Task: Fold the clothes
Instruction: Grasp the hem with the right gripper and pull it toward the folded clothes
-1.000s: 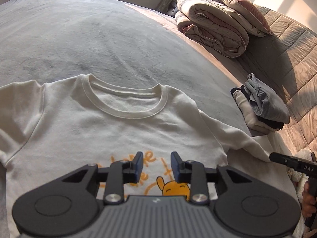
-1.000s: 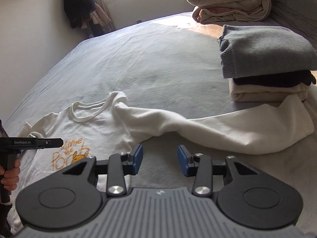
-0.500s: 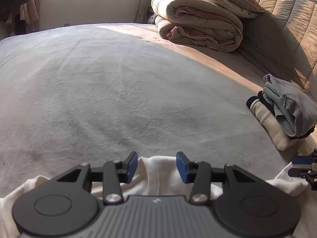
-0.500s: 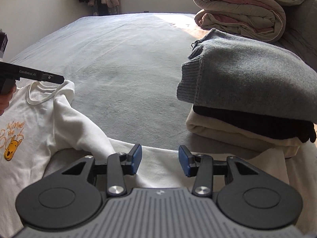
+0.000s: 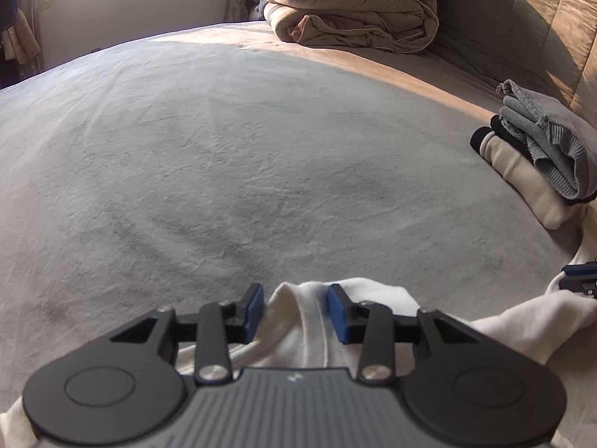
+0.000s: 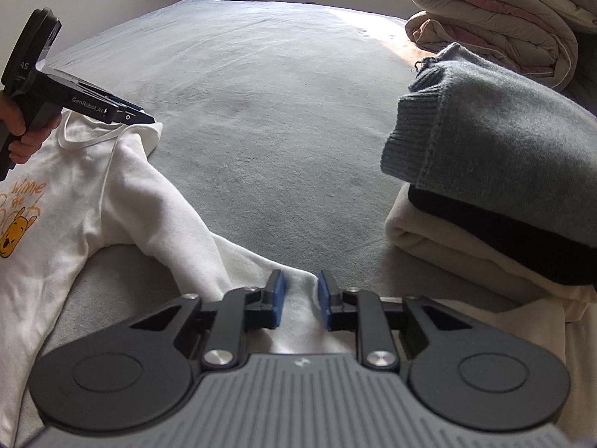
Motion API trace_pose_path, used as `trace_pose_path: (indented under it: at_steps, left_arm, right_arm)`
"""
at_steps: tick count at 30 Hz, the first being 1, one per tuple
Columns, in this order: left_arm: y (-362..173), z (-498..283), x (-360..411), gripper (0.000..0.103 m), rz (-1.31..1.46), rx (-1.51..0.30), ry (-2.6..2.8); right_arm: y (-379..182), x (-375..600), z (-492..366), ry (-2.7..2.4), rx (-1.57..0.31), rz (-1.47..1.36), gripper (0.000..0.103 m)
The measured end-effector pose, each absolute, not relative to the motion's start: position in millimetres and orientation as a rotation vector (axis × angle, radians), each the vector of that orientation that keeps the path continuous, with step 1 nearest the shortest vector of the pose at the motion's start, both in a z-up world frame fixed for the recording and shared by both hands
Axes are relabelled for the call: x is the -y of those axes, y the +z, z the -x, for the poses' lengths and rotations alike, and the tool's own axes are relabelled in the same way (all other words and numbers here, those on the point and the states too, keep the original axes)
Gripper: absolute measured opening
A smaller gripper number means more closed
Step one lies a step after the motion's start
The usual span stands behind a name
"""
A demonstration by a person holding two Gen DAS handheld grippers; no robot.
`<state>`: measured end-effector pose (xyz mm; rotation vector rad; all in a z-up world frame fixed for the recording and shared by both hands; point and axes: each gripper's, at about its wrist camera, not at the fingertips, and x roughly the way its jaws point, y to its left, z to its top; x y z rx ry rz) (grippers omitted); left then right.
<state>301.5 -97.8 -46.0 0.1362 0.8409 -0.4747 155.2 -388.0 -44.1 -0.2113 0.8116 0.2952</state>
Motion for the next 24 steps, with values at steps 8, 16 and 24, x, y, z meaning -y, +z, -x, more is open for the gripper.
trace_pose_path:
  at_steps: [8,16,24]
  left_arm:
    - [-38.7,-278.9,105.0,0.007,-0.177,-0.713,-0.412]
    - [-48.4,-269.7,108.8,0.007,-0.125,-0.589,-0.334]
    - [-57.0,-269.7,129.3,0.024,-0.249,-0.599,-0.269]
  right_arm:
    - [-23.7,379.4,-118.5,0.020,-0.585,0.309,0.006]
    - [-37.0,372.2,-133.0,-0.105,-0.498,0.444,0.006]
    - [-77.4,370.2,-154.2,-0.122,-0.627,0.491,0.008]
